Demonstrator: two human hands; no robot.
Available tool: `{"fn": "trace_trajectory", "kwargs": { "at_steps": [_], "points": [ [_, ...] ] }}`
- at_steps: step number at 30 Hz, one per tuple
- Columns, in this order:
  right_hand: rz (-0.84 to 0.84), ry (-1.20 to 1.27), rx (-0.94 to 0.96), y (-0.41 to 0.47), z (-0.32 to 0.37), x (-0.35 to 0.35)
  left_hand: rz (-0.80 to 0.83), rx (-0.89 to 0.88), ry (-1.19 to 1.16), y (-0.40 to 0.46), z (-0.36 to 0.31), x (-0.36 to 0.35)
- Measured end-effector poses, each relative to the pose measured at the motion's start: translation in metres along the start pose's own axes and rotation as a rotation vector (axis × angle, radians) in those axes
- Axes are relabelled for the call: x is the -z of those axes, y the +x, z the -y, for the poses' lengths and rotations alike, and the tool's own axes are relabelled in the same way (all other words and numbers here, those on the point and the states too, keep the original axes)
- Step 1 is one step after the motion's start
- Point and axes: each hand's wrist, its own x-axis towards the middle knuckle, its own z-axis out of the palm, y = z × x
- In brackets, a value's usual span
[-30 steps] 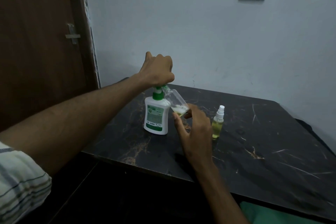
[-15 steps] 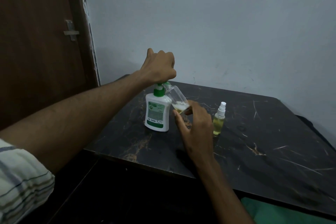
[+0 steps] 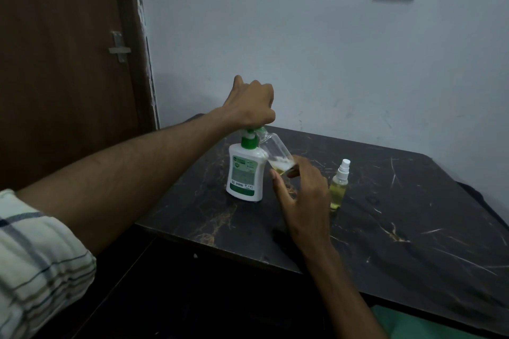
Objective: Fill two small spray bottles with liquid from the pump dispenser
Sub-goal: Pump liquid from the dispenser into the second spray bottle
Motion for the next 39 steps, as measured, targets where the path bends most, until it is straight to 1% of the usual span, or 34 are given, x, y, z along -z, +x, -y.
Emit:
{"fn": "trace_trajectory", "kwargs": {
  "at_steps": [7, 12, 16, 21, 27, 34, 36, 39],
  "points": [
    [0.004, 0.011, -0.002, 0.0006, -0.0006, -0.0003, 0.001, 0.074, -0.073, -0.0027, 0.0021, -0.0058],
    [-0.013, 0.015, 0.009, -0.0004, 0.0016, 0.0015, 0.001, 0.043, -0.023, -0.0006, 0.0009, 0.0001],
    [-0.019, 0.021, 0.009, 0.0000, 0.0013, 0.0004, -0.005, 0.073, -0.064, -0.0016, 0.0011, -0.0051],
    [-0.019, 0.026, 0.011, 0.0000, 0.0005, 0.0005, -0.003, 0.040, -0.016, -0.0009, 0.0027, 0.0002],
    [-0.006, 0.024, 0.000, 0.0001, -0.0019, -0.0014, -0.022, 0.070, -0.049, -0.0021, 0.0013, -0.0069],
    [-0.010, 0.029, 0.000, 0.0010, -0.0008, -0.0009, -0.037, 0.058, -0.033, 0.0002, 0.0016, -0.0029],
    [-0.010, 0.027, -0.009, 0.0010, -0.0008, -0.0011, -0.026, 0.069, -0.060, -0.0017, 0.0019, -0.0062],
    [-0.007, 0.027, -0.008, 0.0004, -0.0007, -0.0011, -0.008, 0.059, -0.034, -0.0027, 0.0030, -0.0046]
  ]
}}
